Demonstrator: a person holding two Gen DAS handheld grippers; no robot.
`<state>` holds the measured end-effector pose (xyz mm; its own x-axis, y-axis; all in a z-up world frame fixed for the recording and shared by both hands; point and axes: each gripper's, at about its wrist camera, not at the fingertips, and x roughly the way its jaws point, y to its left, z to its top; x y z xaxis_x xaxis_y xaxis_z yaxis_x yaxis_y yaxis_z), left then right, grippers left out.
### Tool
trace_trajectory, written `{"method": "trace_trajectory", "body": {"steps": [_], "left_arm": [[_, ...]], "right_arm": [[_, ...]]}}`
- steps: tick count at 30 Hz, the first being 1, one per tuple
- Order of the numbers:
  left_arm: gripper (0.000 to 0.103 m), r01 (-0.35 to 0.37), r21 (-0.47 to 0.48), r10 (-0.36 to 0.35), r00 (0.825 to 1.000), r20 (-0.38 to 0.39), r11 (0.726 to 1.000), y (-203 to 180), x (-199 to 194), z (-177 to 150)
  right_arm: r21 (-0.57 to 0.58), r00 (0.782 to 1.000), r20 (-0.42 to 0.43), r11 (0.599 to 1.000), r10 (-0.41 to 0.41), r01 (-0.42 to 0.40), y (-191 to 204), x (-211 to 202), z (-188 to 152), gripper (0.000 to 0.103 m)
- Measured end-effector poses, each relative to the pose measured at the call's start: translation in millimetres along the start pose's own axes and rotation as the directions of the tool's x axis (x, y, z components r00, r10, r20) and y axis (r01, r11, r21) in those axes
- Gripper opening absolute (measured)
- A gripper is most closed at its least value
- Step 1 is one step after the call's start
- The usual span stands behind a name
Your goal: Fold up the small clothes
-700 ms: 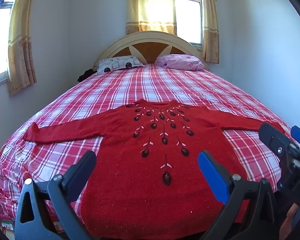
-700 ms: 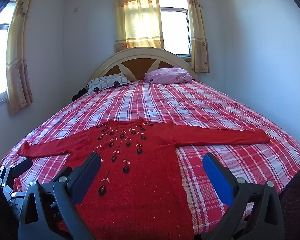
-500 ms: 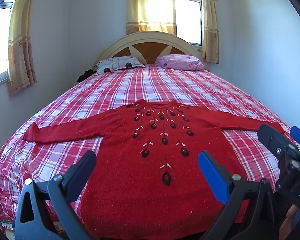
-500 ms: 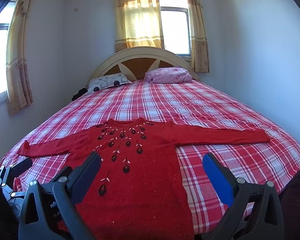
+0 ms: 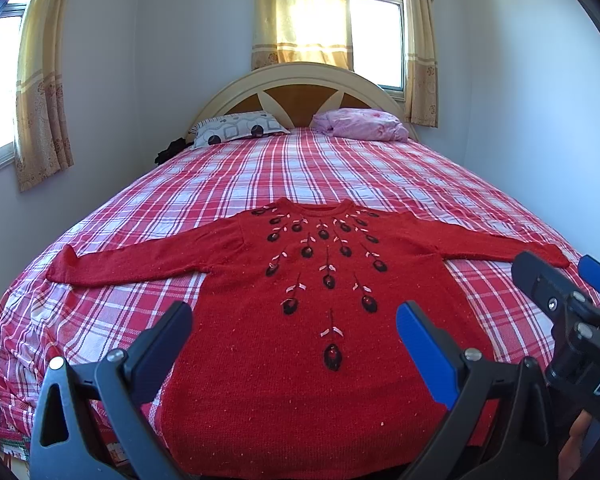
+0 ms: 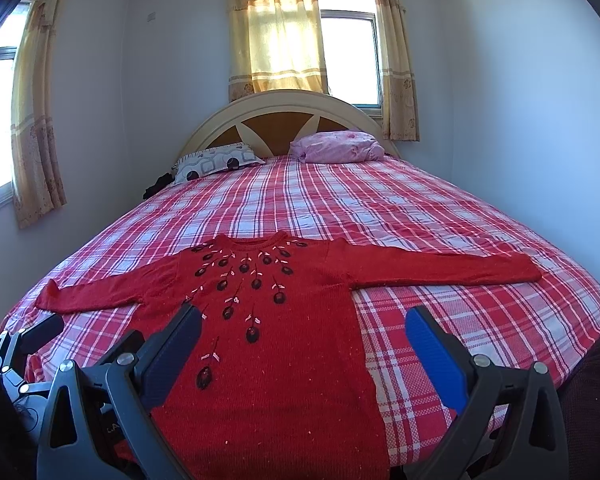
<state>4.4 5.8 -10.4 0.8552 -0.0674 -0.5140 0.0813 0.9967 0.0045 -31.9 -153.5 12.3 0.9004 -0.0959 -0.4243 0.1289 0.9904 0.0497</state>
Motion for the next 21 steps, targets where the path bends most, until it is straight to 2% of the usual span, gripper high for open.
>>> {"method": "trace_trajectory", "body": {"steps": [21], "left_arm": [[0.103,-0.014,0.001,0.014,1.0,-0.018,1.0,6,6,-3]], "right_arm": [[0.011,1.0,-0.006,1.0,-0.003,0.003,-1,10,-1,0.102]]}}
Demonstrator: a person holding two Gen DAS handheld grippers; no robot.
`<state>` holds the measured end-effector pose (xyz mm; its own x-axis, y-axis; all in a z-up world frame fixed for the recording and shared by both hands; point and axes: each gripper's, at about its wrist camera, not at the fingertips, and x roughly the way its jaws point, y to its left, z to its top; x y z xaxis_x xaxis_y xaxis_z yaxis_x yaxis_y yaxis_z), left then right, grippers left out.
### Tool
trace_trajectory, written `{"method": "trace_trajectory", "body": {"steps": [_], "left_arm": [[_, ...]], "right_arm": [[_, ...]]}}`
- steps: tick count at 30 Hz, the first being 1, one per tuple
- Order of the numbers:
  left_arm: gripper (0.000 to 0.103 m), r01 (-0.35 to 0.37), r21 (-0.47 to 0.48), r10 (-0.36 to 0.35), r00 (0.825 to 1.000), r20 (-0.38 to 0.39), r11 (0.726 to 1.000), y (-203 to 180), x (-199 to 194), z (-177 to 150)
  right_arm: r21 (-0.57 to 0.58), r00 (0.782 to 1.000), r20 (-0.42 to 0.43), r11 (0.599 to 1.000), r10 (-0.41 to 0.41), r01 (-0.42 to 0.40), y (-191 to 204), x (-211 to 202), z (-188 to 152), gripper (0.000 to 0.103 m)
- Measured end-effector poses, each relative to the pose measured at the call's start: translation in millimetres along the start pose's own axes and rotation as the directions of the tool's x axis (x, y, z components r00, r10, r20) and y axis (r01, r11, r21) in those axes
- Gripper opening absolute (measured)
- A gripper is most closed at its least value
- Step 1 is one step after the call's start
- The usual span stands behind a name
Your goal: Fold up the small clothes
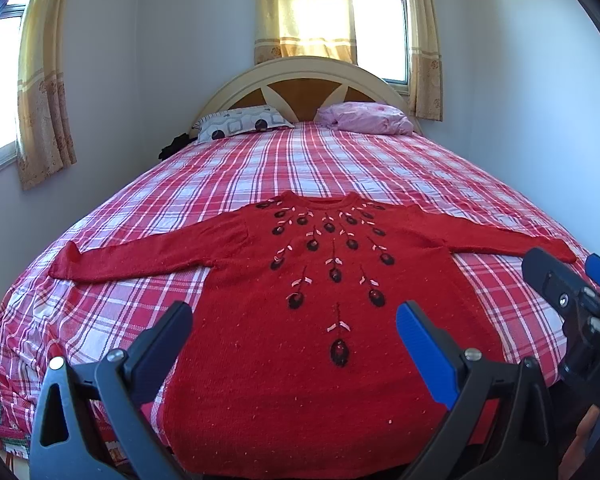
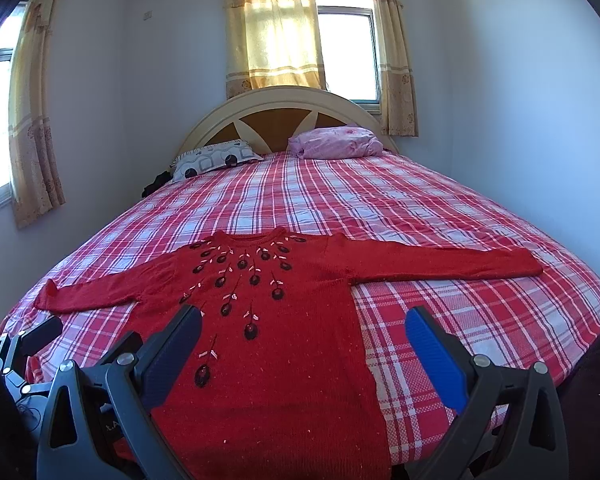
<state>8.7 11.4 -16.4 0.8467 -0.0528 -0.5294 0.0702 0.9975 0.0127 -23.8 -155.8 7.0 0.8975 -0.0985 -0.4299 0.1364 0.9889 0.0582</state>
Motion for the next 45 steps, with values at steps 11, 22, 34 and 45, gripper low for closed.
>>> {"method": "trace_trajectory", "body": {"steps": [11,22,34,45], "left_arm": [[0.103,0.025,-0.003,-0.025,0.999,-0.039,1.0,6,32,-6],[0.089,0.036,-0.039,-0.04,0.993,-0.11,0.999,24,95,16],[0.079,-0.011,-0.096,-0.005,0.986,-0.165,0.995,34,148,53],[0.085,-0.044,-0.113,0.017,0.973,-0.23,0.993,47,163,36]], "right_arm": [[0.057,1.0,-0.01,0.998,-0.023,0.024,-22,29,-9,0.102],[0.275,0.951,-0.106,0.911,-0.29,0.308,-208,109,26,0.096],[0.287,0.731,-0.45,0.692,-0.513,0.662,-401,197,14,0.079],[0.251,0.774,-0.438,0.765,-0.457,0.593,-406,223,6,0.013]]}}
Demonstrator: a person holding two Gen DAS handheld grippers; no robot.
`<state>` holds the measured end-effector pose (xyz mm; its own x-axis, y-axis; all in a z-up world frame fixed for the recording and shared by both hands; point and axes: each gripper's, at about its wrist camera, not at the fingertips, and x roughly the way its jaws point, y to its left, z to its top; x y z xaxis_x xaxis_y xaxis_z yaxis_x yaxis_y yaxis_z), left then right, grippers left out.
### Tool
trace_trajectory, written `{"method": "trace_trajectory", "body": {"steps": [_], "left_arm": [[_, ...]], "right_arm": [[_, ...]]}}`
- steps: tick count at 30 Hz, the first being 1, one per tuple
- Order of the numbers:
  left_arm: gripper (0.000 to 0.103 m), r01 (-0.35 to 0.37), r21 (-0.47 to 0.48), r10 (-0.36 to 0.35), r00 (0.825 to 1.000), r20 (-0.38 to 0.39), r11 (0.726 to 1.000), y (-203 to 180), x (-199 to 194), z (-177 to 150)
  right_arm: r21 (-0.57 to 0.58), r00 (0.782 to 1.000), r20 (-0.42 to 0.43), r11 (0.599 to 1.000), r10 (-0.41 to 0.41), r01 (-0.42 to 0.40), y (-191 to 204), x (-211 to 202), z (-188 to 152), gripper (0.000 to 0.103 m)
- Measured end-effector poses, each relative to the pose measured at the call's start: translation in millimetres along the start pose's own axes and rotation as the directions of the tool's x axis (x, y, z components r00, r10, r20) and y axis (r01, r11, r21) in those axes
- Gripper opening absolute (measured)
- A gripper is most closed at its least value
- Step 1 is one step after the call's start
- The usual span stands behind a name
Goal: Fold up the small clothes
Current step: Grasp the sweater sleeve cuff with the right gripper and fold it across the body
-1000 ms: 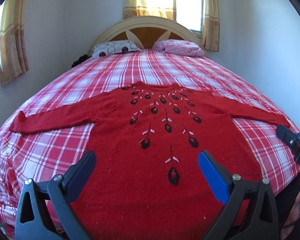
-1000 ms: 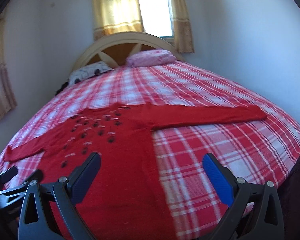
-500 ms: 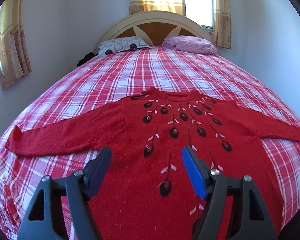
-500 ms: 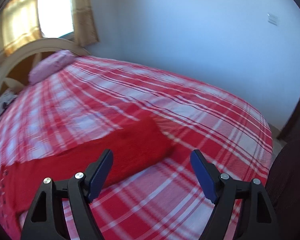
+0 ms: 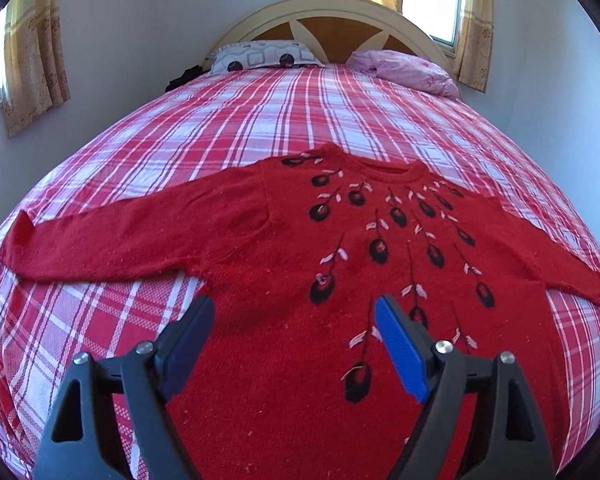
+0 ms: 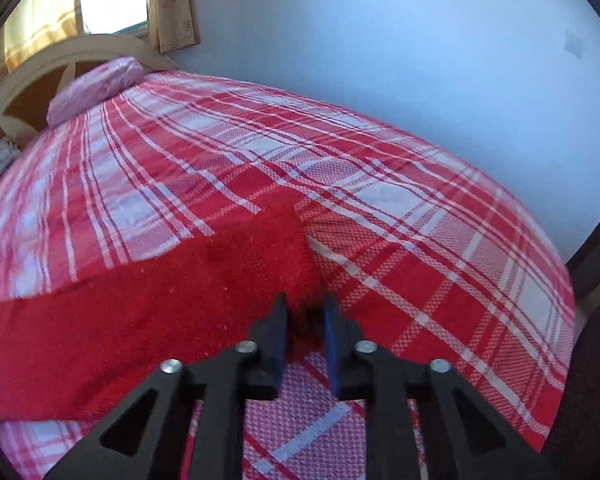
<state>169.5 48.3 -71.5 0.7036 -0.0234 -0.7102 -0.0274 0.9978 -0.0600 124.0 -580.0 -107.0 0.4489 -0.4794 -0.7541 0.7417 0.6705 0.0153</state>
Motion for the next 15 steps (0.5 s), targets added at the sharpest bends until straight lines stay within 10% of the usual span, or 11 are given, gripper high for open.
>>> {"method": "trace_trajectory", "body": {"steps": [5,15], "left_arm": [[0.088,0.006,-0.036,-0.005,1.0,0.02,0.999,15,-5,0],[0.088,0.021,-0.092,-0.019,0.999,0.032,0.996,36,-7,-3]], "right_arm": [[0.129,0.988,0.014,0.979,0.155,-0.156,-12,-18,10,0.01],[-0.082,0.964,0.112,0.969,0.241,-0.233,81,-110,17,0.009]]}}
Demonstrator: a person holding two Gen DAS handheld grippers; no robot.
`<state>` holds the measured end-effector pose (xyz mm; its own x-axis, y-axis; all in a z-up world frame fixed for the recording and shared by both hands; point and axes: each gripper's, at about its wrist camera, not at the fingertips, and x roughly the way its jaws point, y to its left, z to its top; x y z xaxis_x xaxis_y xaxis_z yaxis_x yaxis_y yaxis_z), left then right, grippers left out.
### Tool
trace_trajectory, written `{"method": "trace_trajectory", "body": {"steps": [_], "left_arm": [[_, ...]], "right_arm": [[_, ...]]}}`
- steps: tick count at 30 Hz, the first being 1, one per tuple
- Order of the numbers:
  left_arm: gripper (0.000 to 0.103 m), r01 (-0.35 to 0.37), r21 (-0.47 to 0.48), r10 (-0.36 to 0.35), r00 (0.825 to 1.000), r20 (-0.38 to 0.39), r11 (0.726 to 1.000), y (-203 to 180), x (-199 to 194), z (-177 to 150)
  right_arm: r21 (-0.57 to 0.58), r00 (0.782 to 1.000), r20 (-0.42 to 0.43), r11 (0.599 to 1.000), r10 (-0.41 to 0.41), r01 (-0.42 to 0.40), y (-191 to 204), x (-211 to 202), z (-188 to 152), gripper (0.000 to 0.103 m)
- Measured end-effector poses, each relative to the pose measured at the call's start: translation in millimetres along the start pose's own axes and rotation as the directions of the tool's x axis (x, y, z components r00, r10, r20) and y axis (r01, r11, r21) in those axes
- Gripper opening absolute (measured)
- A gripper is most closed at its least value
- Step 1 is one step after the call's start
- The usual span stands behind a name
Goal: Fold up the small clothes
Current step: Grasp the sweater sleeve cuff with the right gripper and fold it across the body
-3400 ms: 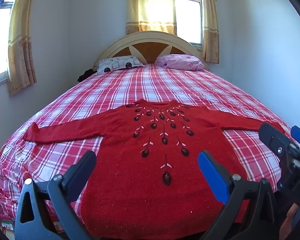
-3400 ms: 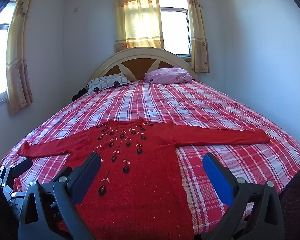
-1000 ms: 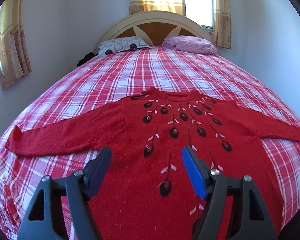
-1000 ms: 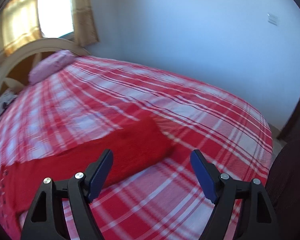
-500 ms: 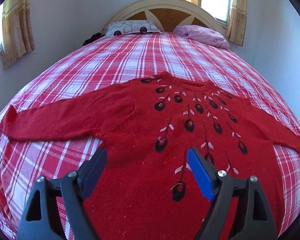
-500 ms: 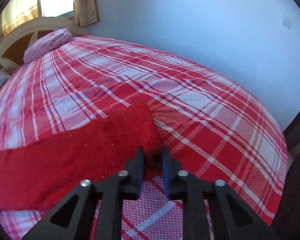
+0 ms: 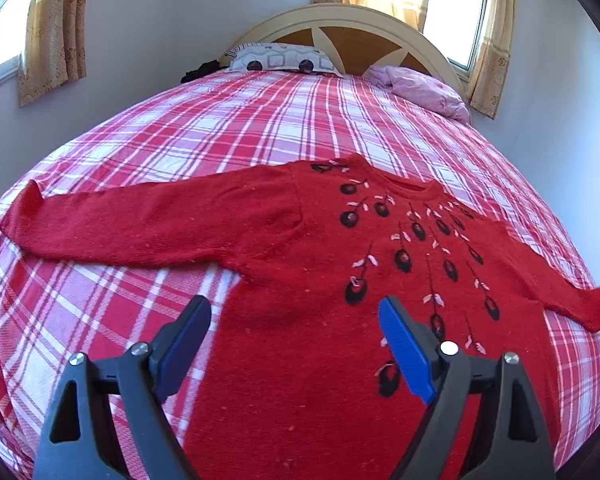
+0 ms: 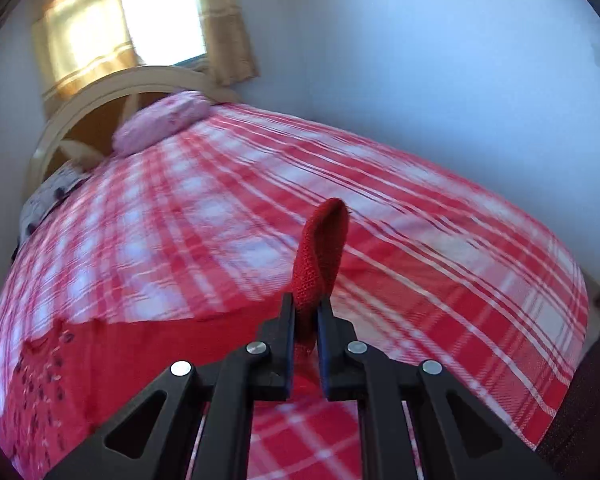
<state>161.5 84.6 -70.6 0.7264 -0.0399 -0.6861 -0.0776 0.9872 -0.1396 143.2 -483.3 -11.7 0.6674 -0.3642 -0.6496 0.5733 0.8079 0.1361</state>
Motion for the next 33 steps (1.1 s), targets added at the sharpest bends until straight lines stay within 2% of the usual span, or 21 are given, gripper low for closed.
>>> {"method": "trace_trajectory", "body": {"steps": [3,6,8,11,14,17,21,23,24,26,28,29,31,32,33], "left_arm": [[0.088,-0.011,-0.009,0.011,1.0,0.015,1.0,8,-2,1],[0.088,-0.015,-0.03,0.016,1.0,0.027,0.999,18,-5,4],[0.088,-0.028,-0.044,0.029,0.999,0.037,0.999,27,-8,7],[0.088,-0.048,-0.068,0.052,0.997,0.053,0.997,44,-13,9],[0.088,-0.083,-0.091,0.089,0.994,0.065,0.992,62,-17,9],[0.088,-0.124,-0.107,0.131,0.99,0.057,0.986,79,-16,8],[0.088,-0.166,-0.126,0.172,0.984,0.039,0.978,103,-13,3],[0.088,-0.18,-0.132,0.185,0.982,0.027,0.975,111,-9,0],[0.088,-0.184,-0.133,0.188,0.982,0.021,0.974,112,-8,-1],[0.088,-0.188,-0.143,0.19,0.982,0.003,0.972,117,-2,-3],[0.088,-0.18,-0.149,0.181,0.983,-0.009,0.972,119,3,-3],[0.088,-0.176,-0.148,0.176,0.984,-0.013,0.973,117,5,-2],[0.088,-0.17,-0.14,0.17,0.985,-0.017,0.975,112,9,0],[0.088,-0.165,-0.136,0.165,0.986,-0.017,0.977,110,9,0],[0.088,-0.158,-0.132,0.157,0.987,-0.015,0.979,108,10,1]], "right_arm": [[-0.137,0.992,0.042,0.984,0.117,-0.11,75,-34,8,0.009],[-0.242,0.963,0.027,0.936,0.27,-0.256,158,-60,7,0.009],[-0.289,0.923,-0.019,0.881,0.384,-0.373,218,-70,-2,0.009],[-0.337,0.859,-0.093,0.796,0.504,-0.503,295,-72,-29,0.009],[-0.362,0.791,-0.189,0.707,0.583,-0.608,367,-66,-77,0.009],[-0.352,0.727,-0.307,0.637,0.614,-0.686,427,-44,-136,0.009],[-0.33,0.658,-0.42,0.57,0.625,-0.753,462,-26,-203,0.009],[-0.293,0.603,-0.473,0.531,0.642,-0.795,466,-17,-226,0.012],[-0.286,0.586,-0.499,0.517,0.638,-0.807,469,-11,-234,0.012],[-0.282,0.573,-0.544,0.509,0.613,-0.813,471,-4,-244,0.013],[-0.228,0.545,-0.551,0.514,0.632,-0.827,462,-2,-234,0.017],[-0.189,0.524,-0.548,0.514,0.652,-0.837,454,-3,-226,0.021],[-0.109,0.472,-0.542,0.499,0.695,-0.86,437,-4,-207,0.051],[-0.07,0.453,-0.523,0.493,0.723,-0.867,424,-6,-196,0.059],[-0.056,0.451,-0.505,0.493,0.736,-0.868,420,-8,-189,0.07]]}}
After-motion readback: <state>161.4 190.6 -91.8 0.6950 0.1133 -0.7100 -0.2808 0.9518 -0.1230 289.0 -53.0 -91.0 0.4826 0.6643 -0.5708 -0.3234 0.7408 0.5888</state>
